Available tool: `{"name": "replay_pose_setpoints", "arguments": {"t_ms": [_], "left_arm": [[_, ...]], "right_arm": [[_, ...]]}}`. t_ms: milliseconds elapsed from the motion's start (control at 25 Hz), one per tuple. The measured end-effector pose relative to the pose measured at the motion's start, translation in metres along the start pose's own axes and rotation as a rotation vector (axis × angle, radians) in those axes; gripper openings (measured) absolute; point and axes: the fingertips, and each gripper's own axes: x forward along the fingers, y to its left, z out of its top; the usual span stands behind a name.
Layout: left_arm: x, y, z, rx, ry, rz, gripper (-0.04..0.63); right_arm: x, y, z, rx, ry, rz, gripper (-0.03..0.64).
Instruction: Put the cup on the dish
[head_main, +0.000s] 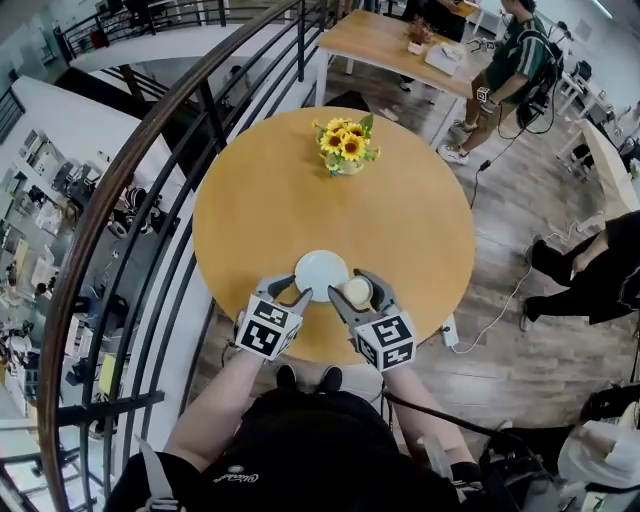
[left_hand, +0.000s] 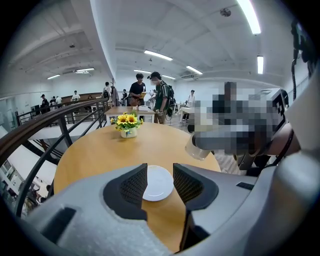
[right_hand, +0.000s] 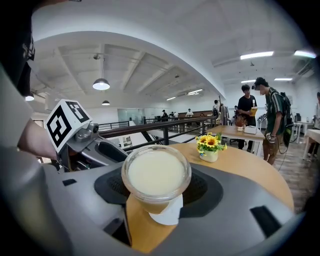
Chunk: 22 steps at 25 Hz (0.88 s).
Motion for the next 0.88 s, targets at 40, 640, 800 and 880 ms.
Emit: {"name": "replay_pose_setpoints", "arguments": {"t_ms": [40, 640, 800, 880], "left_arm": [[0.003, -0.001, -0.004, -0.008, 0.007, 0.0, 0.164], [0.06, 0.012, -0.068, -0.084, 0.111, 0.015, 0.164], [0.068, 0.011, -0.074, -0.059, 0.14, 0.022, 0.16], [0.072, 0.012, -0.074, -0.061, 0.145, 0.016, 0.16]], "right_arm": [[0.001, -0.001, -0.004, 0.002, 0.009, 0.005, 0.251], [0.042, -0.016, -0.079, 0.007, 0.122, 0.042, 0.25], [0.05, -0.019, -0.092, 0.014, 0.147, 0.042, 0.252], [0.056, -0.022, -0.094, 0.011, 0.152, 0.043, 0.25]]}}
